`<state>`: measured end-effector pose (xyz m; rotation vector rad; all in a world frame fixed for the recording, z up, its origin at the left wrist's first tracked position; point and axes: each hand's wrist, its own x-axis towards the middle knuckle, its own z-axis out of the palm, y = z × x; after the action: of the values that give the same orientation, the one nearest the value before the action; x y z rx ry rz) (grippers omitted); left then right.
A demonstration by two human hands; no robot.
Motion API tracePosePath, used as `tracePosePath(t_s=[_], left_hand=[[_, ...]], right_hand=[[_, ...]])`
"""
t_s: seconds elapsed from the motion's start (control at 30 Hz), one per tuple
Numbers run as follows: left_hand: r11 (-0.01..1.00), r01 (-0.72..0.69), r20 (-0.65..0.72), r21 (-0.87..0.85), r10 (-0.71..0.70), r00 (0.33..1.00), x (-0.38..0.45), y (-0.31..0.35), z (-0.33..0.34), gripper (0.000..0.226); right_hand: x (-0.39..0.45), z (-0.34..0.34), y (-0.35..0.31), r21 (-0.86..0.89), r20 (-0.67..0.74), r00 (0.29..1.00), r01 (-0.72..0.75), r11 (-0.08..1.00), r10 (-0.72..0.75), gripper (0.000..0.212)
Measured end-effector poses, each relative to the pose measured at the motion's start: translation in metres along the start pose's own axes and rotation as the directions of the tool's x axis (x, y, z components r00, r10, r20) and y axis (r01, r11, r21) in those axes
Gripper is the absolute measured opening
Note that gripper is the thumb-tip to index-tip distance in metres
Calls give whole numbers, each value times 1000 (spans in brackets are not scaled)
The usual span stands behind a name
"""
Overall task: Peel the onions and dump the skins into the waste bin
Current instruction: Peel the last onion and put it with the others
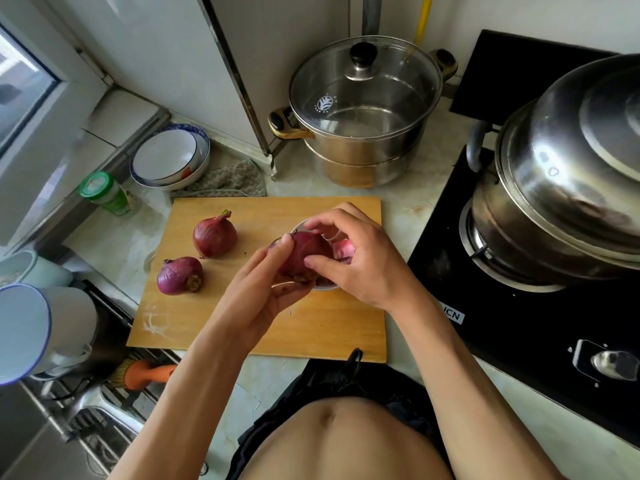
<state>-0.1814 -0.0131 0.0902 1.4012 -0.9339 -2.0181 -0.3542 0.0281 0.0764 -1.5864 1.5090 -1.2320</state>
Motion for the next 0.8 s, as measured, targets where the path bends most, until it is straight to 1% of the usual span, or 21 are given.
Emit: tracePosePath(t_s=[0.07, 0.2, 0.33, 0.43, 0.53, 0.67, 0.8], left_hand=[[1000, 9, 2, 22, -9, 1000, -1, 0, -1, 64], [996, 14, 15, 88, -16, 1000, -2, -1, -2, 56], [992, 25, 8, 125, -26, 1000, -3, -1, -3, 62], [990, 28, 3, 137, -29, 1000, -2, -2, -4, 63], [993, 50, -29, 110, -47, 998, 0, -3, -4, 60], [996, 83, -53, 26, -81, 995, -2, -2, -6, 50], [995, 97, -69, 23, -95, 993, -5, 1, -7, 46]], right_hand=[[-1, -1, -1, 21, 24, 999, -31, 999, 30, 38], [-2, -6, -2, 86, 97, 988, -128, 988, 119, 37], [0, -9, -2, 90, 170, 970, -189, 978, 172, 36], [0, -7, 1, 103, 192, 960, -225, 969, 202, 34], [0, -1, 1, 102, 165, 967, -212, 972, 193, 32], [-1, 4, 2, 143, 66, 983, -176, 974, 168, 27], [0, 7, 4, 158, 43, 985, -169, 973, 164, 22]])
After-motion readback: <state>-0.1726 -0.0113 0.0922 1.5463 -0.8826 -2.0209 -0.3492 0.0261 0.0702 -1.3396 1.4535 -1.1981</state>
